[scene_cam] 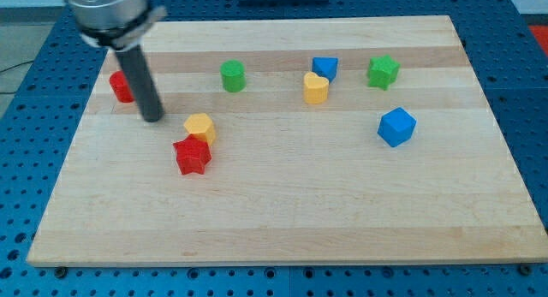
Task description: Move the red circle to the right side of the red star
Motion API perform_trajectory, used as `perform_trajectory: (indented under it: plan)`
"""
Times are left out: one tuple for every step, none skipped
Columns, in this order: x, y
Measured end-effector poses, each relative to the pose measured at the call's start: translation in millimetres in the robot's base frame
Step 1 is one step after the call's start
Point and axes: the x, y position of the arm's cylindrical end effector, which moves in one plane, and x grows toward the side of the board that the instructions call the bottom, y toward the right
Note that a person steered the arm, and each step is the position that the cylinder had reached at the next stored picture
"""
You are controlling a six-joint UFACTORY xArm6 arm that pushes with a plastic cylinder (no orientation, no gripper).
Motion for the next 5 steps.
perform_trajectory:
  plan:
    - [-2.4, -65.0]
    - [-52.4, -88.6]
    - [-70.9, -79.7]
    - [-59.7, -52.5]
    - [-52.9, -40.9]
